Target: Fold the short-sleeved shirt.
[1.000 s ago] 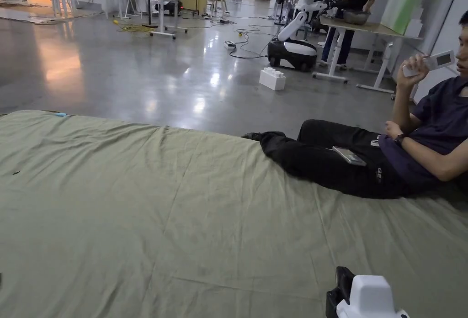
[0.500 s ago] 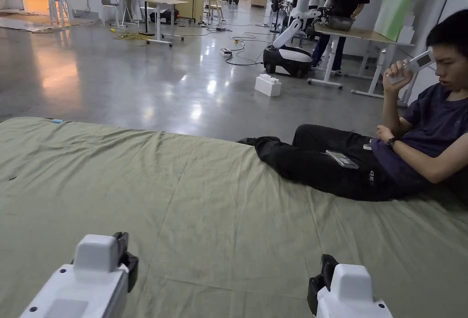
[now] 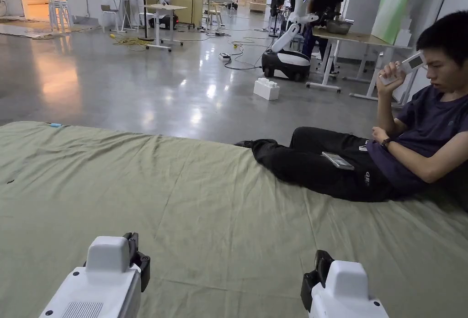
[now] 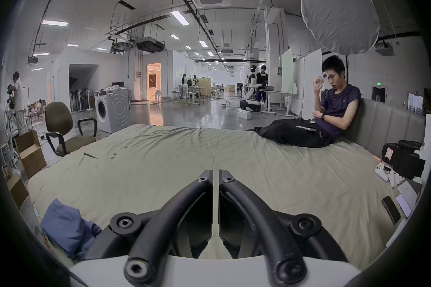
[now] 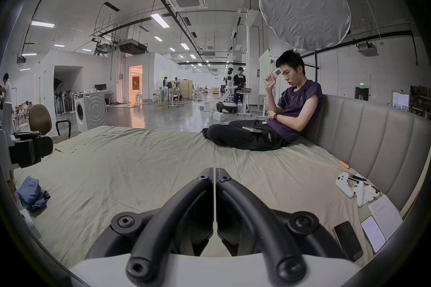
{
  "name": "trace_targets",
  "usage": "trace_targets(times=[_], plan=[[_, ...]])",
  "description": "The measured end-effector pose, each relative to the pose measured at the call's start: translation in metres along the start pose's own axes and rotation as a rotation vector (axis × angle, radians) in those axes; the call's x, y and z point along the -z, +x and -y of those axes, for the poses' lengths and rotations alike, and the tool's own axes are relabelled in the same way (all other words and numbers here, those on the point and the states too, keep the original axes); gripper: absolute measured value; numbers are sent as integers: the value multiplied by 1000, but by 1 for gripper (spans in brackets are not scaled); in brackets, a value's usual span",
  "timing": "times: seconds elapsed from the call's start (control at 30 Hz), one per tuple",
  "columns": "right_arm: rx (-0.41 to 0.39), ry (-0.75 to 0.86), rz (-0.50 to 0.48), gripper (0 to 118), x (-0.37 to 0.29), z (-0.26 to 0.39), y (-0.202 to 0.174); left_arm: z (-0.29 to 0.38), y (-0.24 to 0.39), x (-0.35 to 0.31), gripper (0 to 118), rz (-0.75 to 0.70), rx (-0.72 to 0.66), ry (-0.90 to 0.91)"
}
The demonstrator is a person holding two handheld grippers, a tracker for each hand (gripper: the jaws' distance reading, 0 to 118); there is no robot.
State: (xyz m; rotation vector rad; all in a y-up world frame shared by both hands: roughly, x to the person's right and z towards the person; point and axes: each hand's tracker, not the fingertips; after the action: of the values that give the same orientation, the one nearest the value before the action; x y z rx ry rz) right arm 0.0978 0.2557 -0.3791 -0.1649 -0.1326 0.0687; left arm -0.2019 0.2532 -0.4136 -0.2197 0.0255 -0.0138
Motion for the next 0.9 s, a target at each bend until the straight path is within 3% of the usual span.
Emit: trace_targets(times=[0.77, 0.8, 0.83, 0.9], plan=[[8, -19, -3, 3, -2, 10, 1, 1, 5, -1, 5, 21, 25, -8], [7, -16, 1, 7, -2, 11, 2, 1, 5, -1, 8, 19, 26, -6], [6, -13, 6, 23, -3, 11, 1, 1, 4, -1, 19, 16, 27, -2], [12, -10, 11, 66, -3, 11, 1, 1, 4, -2, 41, 13, 28, 1]])
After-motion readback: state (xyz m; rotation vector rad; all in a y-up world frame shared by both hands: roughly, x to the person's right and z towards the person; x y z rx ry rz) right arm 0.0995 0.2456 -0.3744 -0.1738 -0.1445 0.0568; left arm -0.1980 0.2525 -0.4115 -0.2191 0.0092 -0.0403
